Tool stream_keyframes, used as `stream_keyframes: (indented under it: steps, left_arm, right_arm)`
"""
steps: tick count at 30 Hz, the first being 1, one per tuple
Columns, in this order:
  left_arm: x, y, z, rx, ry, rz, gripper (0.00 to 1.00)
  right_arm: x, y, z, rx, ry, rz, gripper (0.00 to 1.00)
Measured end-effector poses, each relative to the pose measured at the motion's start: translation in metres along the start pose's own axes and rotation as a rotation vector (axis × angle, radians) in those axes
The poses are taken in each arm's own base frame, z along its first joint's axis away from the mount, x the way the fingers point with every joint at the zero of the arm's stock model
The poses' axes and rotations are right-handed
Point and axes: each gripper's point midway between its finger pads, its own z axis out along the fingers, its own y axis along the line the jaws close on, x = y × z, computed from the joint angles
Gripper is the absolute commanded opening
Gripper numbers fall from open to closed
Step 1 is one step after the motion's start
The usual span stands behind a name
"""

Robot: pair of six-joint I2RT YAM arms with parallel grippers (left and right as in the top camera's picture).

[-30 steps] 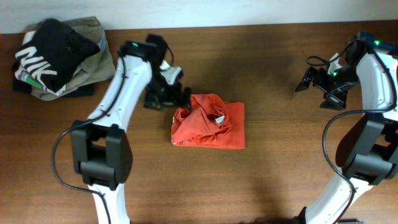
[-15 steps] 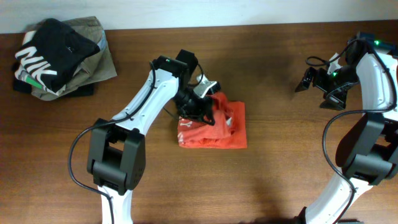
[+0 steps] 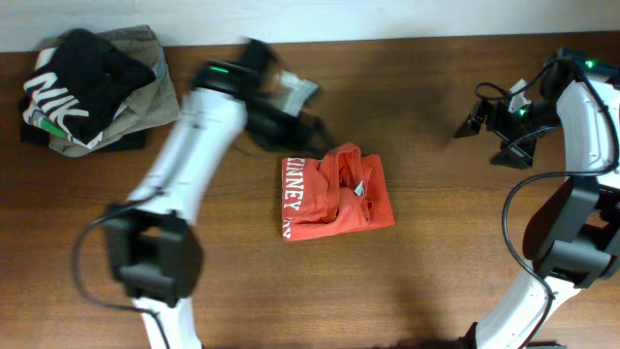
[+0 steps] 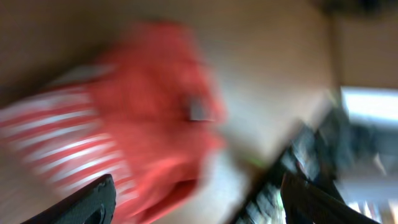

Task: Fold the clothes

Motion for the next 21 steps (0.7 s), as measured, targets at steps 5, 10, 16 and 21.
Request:
stream_keyframes:
  steps: [5, 10, 16, 21]
  left_arm:
    - [0.013, 0.133, -0.072, -0.331, -0.098, -0.330, 0.99]
    - [0.045, 0.169, -0.060, -0.407, -0.014, -0.430, 0.99]
    - [0.052, 0.173, -0.055, -0.417, 0.009, -0.444, 0.99]
    - [0.048, 0.175, -0.055, -0.420, -0.009, -0.434, 0.99]
  right_arm:
    - [0.044, 0.072, 0.034, -0.034, 0.147, -0.192, 0.99]
    - [0.089, 0.140, 0.085, 0.064, 0.194, -0.469, 0.99]
    - [0.086, 0.127, 0.129, 0.157, 0.146, -0.460, 0.99]
    - [0.093, 0.111, 0.163, 0.146, 0.152, -0.444, 0.67]
